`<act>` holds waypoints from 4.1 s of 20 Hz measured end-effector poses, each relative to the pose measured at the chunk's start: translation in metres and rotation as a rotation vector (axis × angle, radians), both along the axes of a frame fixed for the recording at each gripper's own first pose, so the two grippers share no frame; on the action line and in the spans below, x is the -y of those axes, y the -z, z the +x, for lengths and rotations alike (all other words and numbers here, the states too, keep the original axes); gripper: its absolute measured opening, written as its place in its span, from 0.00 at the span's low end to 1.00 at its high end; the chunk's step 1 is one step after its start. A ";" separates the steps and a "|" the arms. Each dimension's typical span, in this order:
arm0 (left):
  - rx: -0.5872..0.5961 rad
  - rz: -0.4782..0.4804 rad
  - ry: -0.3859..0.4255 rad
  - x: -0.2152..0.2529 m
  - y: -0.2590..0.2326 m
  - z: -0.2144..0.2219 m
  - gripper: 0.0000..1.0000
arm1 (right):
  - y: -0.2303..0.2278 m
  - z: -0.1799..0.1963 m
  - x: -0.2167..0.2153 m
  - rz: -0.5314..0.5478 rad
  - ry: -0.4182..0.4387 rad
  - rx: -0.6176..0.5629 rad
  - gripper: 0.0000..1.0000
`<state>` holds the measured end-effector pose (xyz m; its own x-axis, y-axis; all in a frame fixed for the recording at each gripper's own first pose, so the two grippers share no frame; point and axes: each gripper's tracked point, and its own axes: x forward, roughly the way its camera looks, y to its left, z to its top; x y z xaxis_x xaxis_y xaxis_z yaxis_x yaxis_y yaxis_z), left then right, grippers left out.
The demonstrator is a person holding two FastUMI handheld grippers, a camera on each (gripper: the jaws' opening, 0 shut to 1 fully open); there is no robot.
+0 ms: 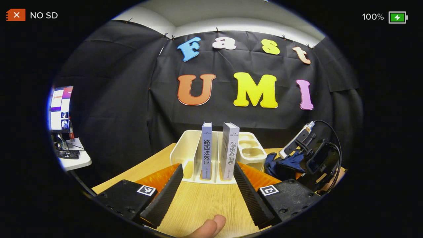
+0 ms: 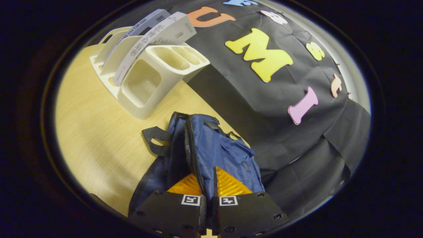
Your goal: Open the schoolbag, grab two books from the bookshelf and put them into the schoolbag.
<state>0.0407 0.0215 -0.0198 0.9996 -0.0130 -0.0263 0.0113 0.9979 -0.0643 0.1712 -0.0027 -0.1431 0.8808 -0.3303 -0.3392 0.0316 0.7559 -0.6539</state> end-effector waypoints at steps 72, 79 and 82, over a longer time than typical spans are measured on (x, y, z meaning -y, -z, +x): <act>-1.033 0.244 0.158 0.084 -0.010 0.239 0.47 | -0.184 0.037 0.167 0.717 -0.257 0.104 0.04; -0.992 0.234 0.195 0.081 -0.035 0.175 0.47 | -0.170 0.042 0.167 0.731 -0.225 0.070 0.04; -0.974 0.217 0.197 0.079 -0.043 0.139 0.47 | -0.168 0.043 0.163 0.732 -0.223 0.067 0.04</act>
